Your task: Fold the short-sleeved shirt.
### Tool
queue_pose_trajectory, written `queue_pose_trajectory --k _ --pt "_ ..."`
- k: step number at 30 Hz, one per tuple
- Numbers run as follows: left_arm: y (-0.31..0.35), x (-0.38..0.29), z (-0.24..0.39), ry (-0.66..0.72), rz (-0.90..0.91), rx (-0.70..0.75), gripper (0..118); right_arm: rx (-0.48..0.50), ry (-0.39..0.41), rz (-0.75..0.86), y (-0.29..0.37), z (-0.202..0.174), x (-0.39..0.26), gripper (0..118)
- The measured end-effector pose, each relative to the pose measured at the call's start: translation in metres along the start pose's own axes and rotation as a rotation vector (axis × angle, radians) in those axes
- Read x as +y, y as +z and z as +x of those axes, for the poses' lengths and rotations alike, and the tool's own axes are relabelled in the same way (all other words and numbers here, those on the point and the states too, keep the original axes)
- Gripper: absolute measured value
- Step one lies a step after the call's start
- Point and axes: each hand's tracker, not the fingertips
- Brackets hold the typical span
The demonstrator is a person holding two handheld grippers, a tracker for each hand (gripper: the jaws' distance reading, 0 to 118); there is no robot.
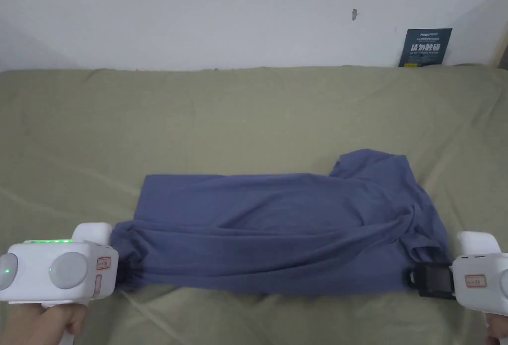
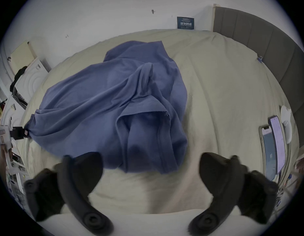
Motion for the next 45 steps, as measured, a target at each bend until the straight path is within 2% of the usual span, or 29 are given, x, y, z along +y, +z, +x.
queue_pose_trajectory --k 1,2,3,4,5,6,8,10,14,15,22,29,34,40,41,42,43,44,45 --pt "-0.001 0.001 0.001 -0.003 -0.001 -0.002 0 0.006 0.031 -0.008 -0.002 0.003 0.002 80" --pt "-0.001 0.002 0.002 -0.005 -0.002 -0.005 0 0.021 0.035 -0.013 -0.003 0.005 0.002 50" --pt "-0.002 0.002 0.002 -0.008 -0.007 -0.012 0 0.074 0.025 -0.014 -0.002 0.005 0.003 33" --pt "-0.003 0.002 0.004 -0.013 -0.01 -0.011 0 0.078 0.023 -0.007 0.002 0.005 0.003 20" --pt "-0.003 0.001 0.005 -0.033 -0.011 0.005 0 0.059 0.034 0.004 0.006 0.003 0.002 14" --pt "-0.004 0.0 0.006 -0.049 -0.013 0.015 0 0.016 0.063 0.025 0.013 0.003 0.0 14" --pt "-0.005 -0.001 0.004 -0.045 -0.02 0.018 0 0.07 0.039 0.017 0.022 0.009 -0.003 13" --pt "-0.004 -0.004 0.002 -0.028 -0.032 0.015 0 0.07 0.032 0.02 0.031 0.013 -0.01 10" --pt "0.003 -0.009 -0.001 -0.022 -0.027 0.018 0 0.058 0.057 0.052 0.062 -0.009 -0.023 10" --pt "0.005 -0.01 -0.002 -0.021 -0.027 0.018 0 0.075 0.045 0.036 0.058 0.001 -0.018 10" --pt "0.027 -0.027 -0.005 -0.045 -0.03 0.029 0 0.09 0.056 0.029 0.082 0.007 -0.034 10" --pt "0.057 -0.073 -0.018 -0.068 -0.069 0.022 0 0.128 0.076 -0.004 0.112 0.011 -0.081 10" --pt "0.072 -0.114 -0.025 -0.036 -0.081 0.009 0 0.148 0.089 -0.051 0.119 0.017 -0.116 10" --pt "0.077 -0.132 -0.028 0.004 -0.056 -0.007 0 0.159 0.044 -0.051 0.108 0.03 -0.127 10" --pt "0.077 -0.132 -0.03 0.029 -0.044 -0.022 6 0.159 0.035 -0.051 0.108 0.031 -0.126 16" --pt "0.076 -0.131 -0.032 0.057 -0.029 -0.057 24 0.152 0.01 -0.057 0.109 0.03 -0.125 42" --pt "0.077 -0.131 -0.037 0.085 -0.022 -0.065 69 0.087 -0.02 -0.055 0.112 0.027 -0.126 82" --pt "0.076 -0.132 -0.042 0.09 -0.025 -0.069 118 0.044 -0.022 -0.062 0.114 0.027 -0.126 118" --pt "0.074 -0.133 -0.046 0.111 -0.052 -0.082 116 0.085 -0.009 -0.06 0.115 0.031 -0.126 118"
